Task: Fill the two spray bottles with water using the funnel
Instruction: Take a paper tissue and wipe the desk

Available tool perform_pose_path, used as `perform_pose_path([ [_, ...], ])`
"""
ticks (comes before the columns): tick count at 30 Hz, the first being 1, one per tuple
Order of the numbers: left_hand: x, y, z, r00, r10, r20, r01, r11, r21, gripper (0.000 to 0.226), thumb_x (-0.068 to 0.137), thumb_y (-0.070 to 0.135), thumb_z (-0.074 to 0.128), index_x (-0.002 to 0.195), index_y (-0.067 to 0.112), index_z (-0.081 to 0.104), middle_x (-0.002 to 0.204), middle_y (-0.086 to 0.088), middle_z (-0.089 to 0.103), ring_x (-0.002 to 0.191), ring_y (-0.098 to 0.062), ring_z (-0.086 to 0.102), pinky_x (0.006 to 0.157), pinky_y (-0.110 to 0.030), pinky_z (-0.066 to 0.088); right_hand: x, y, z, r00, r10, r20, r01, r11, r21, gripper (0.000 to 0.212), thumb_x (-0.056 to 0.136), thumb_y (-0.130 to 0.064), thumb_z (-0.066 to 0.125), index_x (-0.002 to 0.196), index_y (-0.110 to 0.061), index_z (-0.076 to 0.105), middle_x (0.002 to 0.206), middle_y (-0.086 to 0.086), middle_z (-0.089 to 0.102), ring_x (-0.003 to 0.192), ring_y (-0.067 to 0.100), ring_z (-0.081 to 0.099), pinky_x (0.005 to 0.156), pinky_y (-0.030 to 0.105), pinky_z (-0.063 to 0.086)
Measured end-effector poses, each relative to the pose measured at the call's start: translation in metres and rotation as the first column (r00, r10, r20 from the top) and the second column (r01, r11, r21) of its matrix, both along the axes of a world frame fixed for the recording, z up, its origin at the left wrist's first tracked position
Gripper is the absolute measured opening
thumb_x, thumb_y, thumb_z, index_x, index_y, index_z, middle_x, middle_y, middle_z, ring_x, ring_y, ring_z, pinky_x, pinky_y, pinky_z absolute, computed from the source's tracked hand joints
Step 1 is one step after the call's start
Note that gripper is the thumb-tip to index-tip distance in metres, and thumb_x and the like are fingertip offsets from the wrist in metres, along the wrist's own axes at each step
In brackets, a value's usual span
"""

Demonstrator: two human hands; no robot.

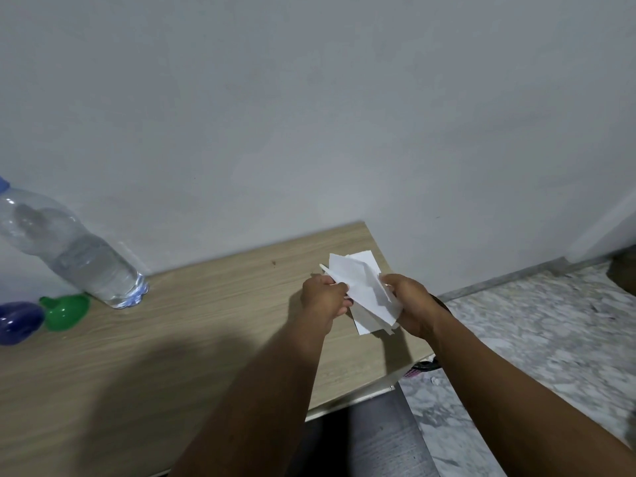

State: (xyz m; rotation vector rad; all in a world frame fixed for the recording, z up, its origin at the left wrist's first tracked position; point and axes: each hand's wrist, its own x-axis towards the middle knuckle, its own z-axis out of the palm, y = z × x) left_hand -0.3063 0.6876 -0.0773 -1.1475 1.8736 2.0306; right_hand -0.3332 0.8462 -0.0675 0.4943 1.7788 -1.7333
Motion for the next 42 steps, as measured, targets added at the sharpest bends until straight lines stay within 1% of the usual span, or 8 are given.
perform_pose_path([
  [3, -0.002, -0.002, 0.000, 0.998, 0.058, -0.013, -0.058, 0.998, -0.034, 0.029, 0.088, 0.006, 0.070, 0.115, 0.009, 0.060, 0.089, -0.014, 0.072, 0.059, -0.018, 0.068, 0.062, -0.031, 0.062, 0.001, 0.003, -0.017, 0.909, 0.123, -0.398, 0.090, 0.876, 0.475, 0.038, 0.093, -0.040, 0.058, 0.124, -0.021, 0.047, 0.127, 0.007, 0.056, 0.107, 0.024, 0.054, 0.093, 0.045, 0.049],
  [5, -0.004, -0.004, -0.001, 0.996, 0.083, -0.016, -0.084, 0.996, -0.039, 0.031, 0.088, 0.006, 0.071, 0.117, 0.009, 0.060, 0.093, -0.015, 0.072, 0.059, -0.018, 0.068, 0.059, -0.029, 0.062, 0.009, 0.007, -0.021, 0.668, 0.358, -0.653, 0.240, 0.727, 0.643, 0.042, 0.089, -0.043, 0.061, 0.124, -0.024, 0.050, 0.126, 0.001, 0.054, 0.115, 0.022, 0.048, 0.093, 0.042, 0.045],
  [9, -0.005, -0.005, -0.002, 0.993, 0.117, -0.027, -0.117, 0.993, -0.008, 0.039, 0.087, 0.003, 0.071, 0.123, 0.008, 0.057, 0.106, -0.017, 0.070, 0.071, -0.022, 0.072, 0.059, -0.029, 0.061, 0.018, 0.009, -0.031, 0.335, 0.733, -0.591, 0.256, 0.533, 0.806, 0.045, 0.078, -0.062, 0.064, 0.109, -0.030, 0.067, 0.128, -0.001, 0.054, 0.120, 0.024, 0.046, 0.088, 0.040, 0.041],
  [13, -0.004, -0.004, -0.004, 0.991, 0.133, -0.032, -0.131, 0.990, 0.046, 0.042, 0.087, -0.003, 0.070, 0.124, 0.010, 0.054, 0.110, -0.020, 0.068, 0.074, -0.025, 0.074, 0.070, -0.036, 0.064, 0.024, -0.001, -0.043, 0.378, 0.778, -0.501, 0.205, 0.458, 0.865, 0.049, 0.069, -0.075, 0.065, 0.093, -0.033, 0.074, 0.133, -0.001, 0.055, 0.129, 0.027, 0.043, 0.093, 0.042, 0.033],
  [21, 0.000, -0.009, -0.002, 0.997, 0.018, -0.074, -0.032, 0.981, -0.191, 0.060, 0.086, 0.004, 0.066, 0.135, 0.025, 0.038, 0.105, -0.013, 0.069, 0.070, -0.021, 0.075, 0.059, -0.030, 0.061, 0.023, 0.001, -0.052, 0.314, 0.769, -0.556, 0.255, 0.496, 0.830, 0.011, 0.077, -0.029, 0.077, 0.088, -0.026, 0.076, 0.116, -0.004, 0.067, 0.120, 0.025, 0.052, 0.087, 0.041, 0.038],
  [24, 0.009, -0.015, 0.004, 0.967, -0.224, -0.121, 0.137, 0.857, -0.496, 0.079, 0.088, 0.004, 0.054, 0.150, 0.041, 0.022, 0.086, 0.001, 0.062, 0.080, -0.015, 0.064, 0.066, -0.026, 0.051, 0.021, 0.002, -0.047, 0.333, 0.763, -0.554, 0.214, 0.511, 0.832, 0.008, 0.081, -0.030, 0.075, 0.089, -0.026, 0.077, 0.099, -0.008, 0.071, 0.105, 0.023, 0.060, 0.080, 0.037, 0.039],
  [32, 0.017, -0.042, 0.011, 0.816, -0.571, 0.089, 0.349, 0.365, -0.863, 0.022, 0.086, 0.023, 0.059, 0.104, 0.029, 0.071, 0.109, 0.004, 0.062, 0.105, -0.020, 0.060, 0.084, -0.038, 0.053, 0.016, -0.011, -0.025, 0.407, 0.679, -0.611, 0.015, 0.663, 0.748, 0.021, 0.090, -0.043, 0.063, 0.089, -0.025, 0.074, 0.086, -0.006, 0.073, 0.084, 0.020, 0.060, 0.071, 0.034, 0.047],
  [42, 0.020, -0.078, 0.039, 0.834, -0.549, -0.064, 0.134, 0.312, -0.940, 0.014, 0.088, 0.024, 0.062, 0.100, 0.023, 0.070, 0.123, 0.003, 0.052, 0.126, -0.018, 0.041, 0.089, -0.034, 0.049, -0.002, -0.026, 0.029, 0.595, 0.422, -0.684, -0.003, 0.852, 0.523, 0.016, 0.093, -0.032, 0.064, 0.090, -0.022, 0.076, 0.087, -0.012, 0.071, 0.082, 0.008, 0.063, 0.069, 0.025, 0.047],
])
